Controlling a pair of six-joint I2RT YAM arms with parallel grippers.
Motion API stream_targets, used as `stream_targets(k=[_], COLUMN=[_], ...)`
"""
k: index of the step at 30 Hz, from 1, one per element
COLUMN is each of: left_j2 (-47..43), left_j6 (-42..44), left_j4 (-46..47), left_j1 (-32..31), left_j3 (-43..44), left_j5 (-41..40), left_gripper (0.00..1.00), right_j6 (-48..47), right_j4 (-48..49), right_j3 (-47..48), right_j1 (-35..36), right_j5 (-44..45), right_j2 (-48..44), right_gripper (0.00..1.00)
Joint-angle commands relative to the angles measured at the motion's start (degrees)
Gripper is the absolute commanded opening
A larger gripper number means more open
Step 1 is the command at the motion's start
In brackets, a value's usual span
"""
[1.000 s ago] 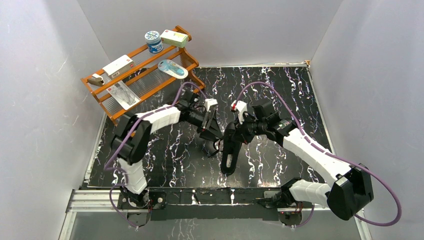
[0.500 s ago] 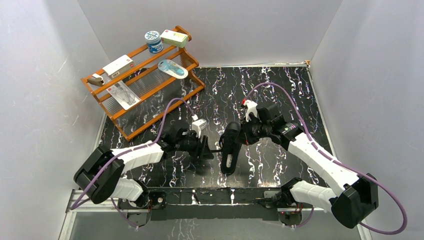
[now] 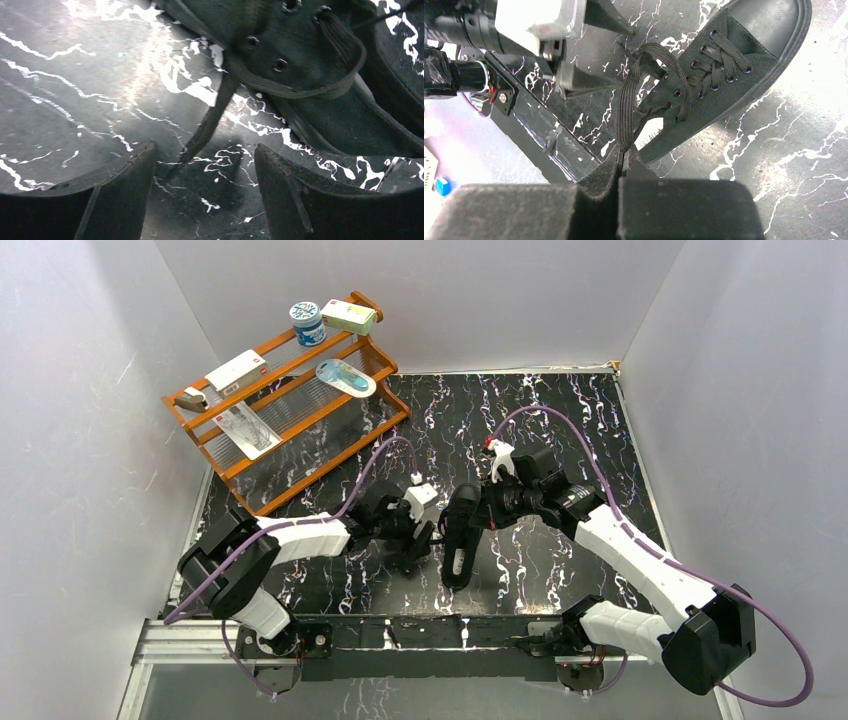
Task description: Tie the shoes
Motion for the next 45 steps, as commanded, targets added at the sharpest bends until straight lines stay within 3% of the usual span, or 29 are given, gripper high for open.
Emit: stream_targets(k=[1,5,6,10,12,16,19,23,25,29,32,36,40,45], left_j2=[1.1,5.8,7.6,13.5,13.2,4.8,-4.8,-16.3,-19.7,-23.8,-24.4,-22.7,-17.7,-13.8], left_j6=[5.5,7.1,7.3,6.7,4.9,-1.5,-9.0,-21.0,-28.6,-33.9,-35.3,-39.4,-40.6,-37.9], left_j4=[-0.1,2.6,3.2,4.9,3.8,-4.1,-12.3,-22.8,-29.6,-43.3,-49.2,-49.8,-49.6,-49.2], left_j1=[-4.4,-10.9,-12.2,-14.3,-14.8,-15.2,-15.2,-15.1,-15.1,-15.0,-14.9,-12.9,-5.7,2.7], left_j3=[1.7,1.6,1.7,2.2,2.2,2.1,2.1,2.8,4.3,7.6,9.3,8.9,9.1,9.5], left_j5=[-5.3,-19.9,-25.1,-35.6,-40.0,-44.7,-43.4,-35.6,-34.6,-34.3,-34.0,-33.5,-30.9,-31.8], left_gripper=[0.70,0.67,0.62,0.38,0.12,0.00,0.00,0.00,0.00,0.00,0.00,0.00,0.00,0.00], right_j6=[1.9,3.1,3.4,5.1,6.0,9.0,12.4,16.1,19.2,27.0,29.7,33.3,26.0,16.9], right_j4=[1.6,1.5,1.7,1.4,0.3,-9.0,-19.6,-32.8,-37.9,-47.4,-48.1,-46.2,-38.8,-29.9], right_j3=[0.6,0.0,-0.4,-1.7,-1.5,1.6,4.6,8.2,9.2,11.8,13.0,13.8,12.6,6.5], right_j1=[0.0,0.0,0.0,0.0,0.0,0.0,0.0,0.0,0.0,-0.1,-0.3,-4.2,-15.2,-29.2], right_j5=[-1.0,-1.4,-1.9,-1.8,-1.1,5.2,8.7,11.5,15.3,23.4,29.1,37.7,39.8,36.6], right_j2=[-0.4,-1.9,-2.3,-4.1,-5.3,-6.2,-3.5,0.6,0.7,1.5,2.0,5.7,13.2,14.8], right_gripper=[0.00,0.00,0.00,0.00,0.00,0.00,0.00,0.00,0.00,0.00,0.00,0.00,0.00,0.00])
